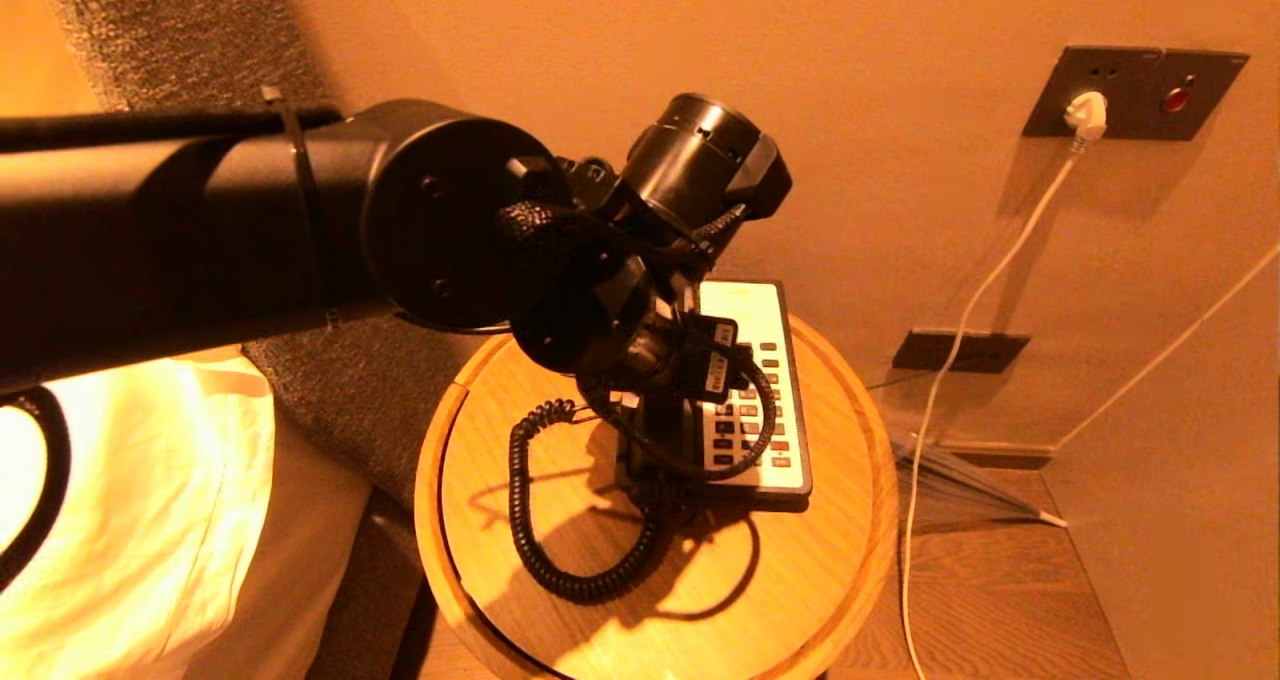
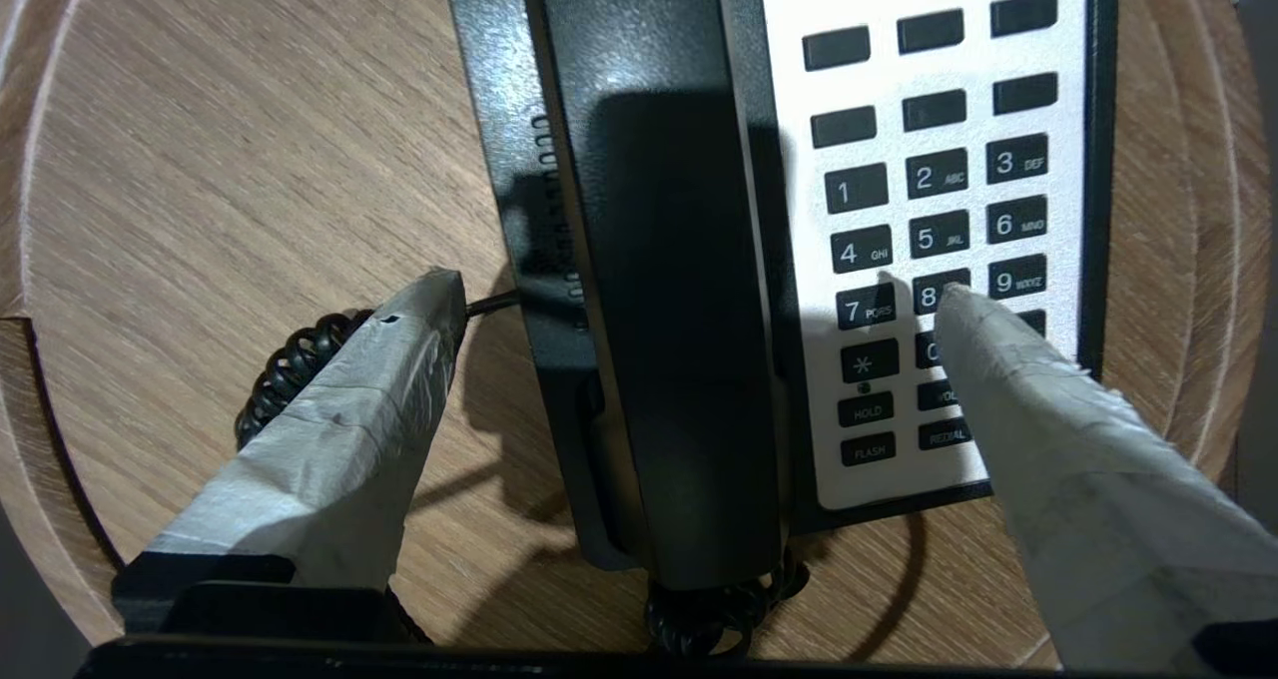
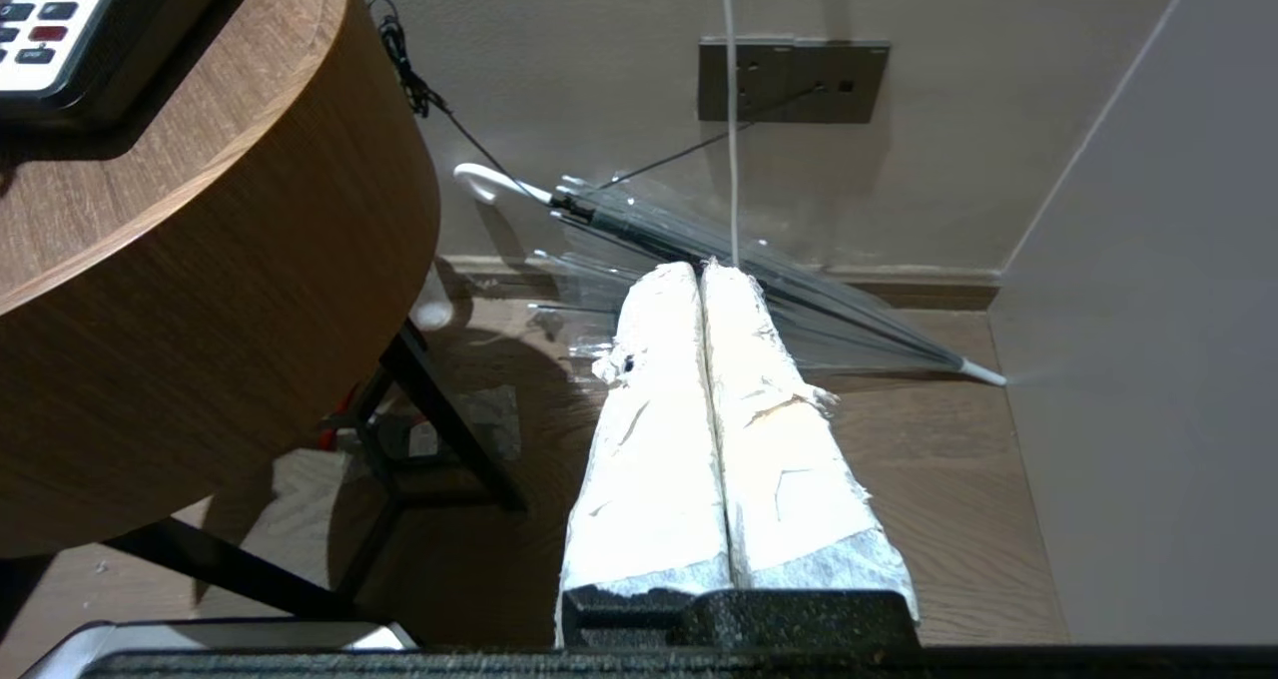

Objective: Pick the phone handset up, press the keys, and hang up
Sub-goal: Pick up the desk phone handset

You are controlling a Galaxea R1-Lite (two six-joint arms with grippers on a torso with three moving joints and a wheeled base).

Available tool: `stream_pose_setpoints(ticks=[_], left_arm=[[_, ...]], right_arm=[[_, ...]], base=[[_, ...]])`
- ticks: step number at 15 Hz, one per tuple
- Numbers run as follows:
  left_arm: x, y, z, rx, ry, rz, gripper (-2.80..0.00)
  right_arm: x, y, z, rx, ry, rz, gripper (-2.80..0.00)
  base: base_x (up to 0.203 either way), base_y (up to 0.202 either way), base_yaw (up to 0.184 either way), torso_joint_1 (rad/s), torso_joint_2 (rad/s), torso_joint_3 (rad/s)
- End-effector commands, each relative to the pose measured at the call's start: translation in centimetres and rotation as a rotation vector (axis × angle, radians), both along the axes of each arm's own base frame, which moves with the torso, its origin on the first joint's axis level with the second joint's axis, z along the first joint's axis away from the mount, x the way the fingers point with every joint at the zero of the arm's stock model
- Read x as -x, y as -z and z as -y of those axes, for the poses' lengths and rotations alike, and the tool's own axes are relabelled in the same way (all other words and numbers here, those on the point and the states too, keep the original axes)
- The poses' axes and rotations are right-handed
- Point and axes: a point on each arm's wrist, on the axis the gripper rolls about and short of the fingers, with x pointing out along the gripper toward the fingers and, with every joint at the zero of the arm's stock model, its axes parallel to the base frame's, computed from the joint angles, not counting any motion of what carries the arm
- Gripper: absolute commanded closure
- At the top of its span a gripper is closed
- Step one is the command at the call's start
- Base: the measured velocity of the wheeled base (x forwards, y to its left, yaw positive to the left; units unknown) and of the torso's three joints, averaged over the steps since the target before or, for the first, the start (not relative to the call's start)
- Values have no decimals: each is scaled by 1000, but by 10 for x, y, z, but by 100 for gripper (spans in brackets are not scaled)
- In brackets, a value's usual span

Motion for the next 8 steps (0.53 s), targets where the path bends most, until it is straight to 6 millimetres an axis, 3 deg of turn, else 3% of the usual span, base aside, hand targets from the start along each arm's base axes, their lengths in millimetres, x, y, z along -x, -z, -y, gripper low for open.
stream_pose_setpoints(ticks=[1,8], left_arm=[[-2,2,-1,-7,-11,-5,-280],[-5,5,-2,-5,-33,-18,-280]], right_arm=[[-1,3,0,0,0,-9,0],[-1,3,0,0,0,-8,0]], base=[[0,0,0,0,0,0],[0,0,0,0,0,0]])
